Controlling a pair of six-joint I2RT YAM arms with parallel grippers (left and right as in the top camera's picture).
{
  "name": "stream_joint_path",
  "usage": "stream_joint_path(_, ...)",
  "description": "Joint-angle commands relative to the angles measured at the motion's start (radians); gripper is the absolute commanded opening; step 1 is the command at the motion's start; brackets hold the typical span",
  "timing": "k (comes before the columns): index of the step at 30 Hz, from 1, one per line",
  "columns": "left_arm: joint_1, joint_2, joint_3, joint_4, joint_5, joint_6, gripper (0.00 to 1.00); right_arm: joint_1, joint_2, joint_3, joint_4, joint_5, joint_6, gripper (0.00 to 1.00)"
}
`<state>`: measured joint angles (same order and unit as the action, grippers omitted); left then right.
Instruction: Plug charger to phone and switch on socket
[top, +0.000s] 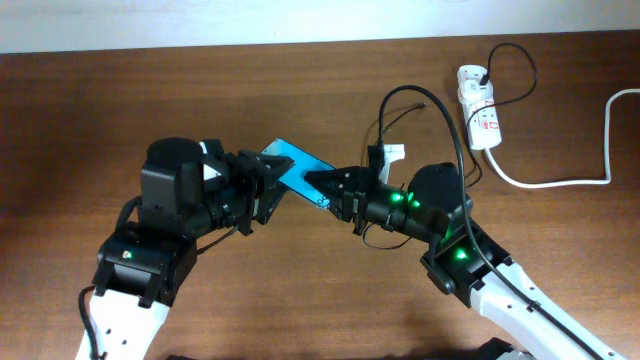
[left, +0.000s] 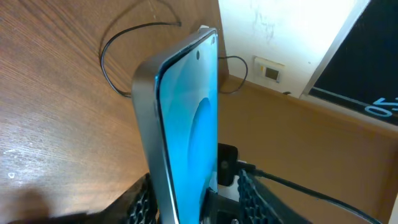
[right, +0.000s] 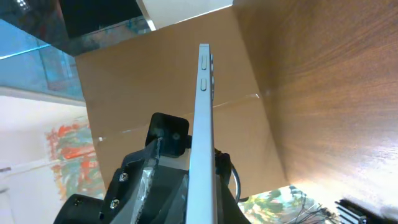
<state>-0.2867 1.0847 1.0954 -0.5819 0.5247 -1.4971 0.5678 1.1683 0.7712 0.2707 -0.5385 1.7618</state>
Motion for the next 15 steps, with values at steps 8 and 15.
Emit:
stream_joint_path(8, 0.002, -0.001, 0.003, 0.002, -0.051, -0.018, 0.36, 0.048, 0.0, 0.019, 0.021, 0.066, 0.062, 0.04)
stream_joint_path(15, 0.002, 0.0, 0.003, 0.003, -0.054, -0.052, 0.33, 0.048, 0.0, 0.019, 0.07, 0.073, 0.062, 0.04)
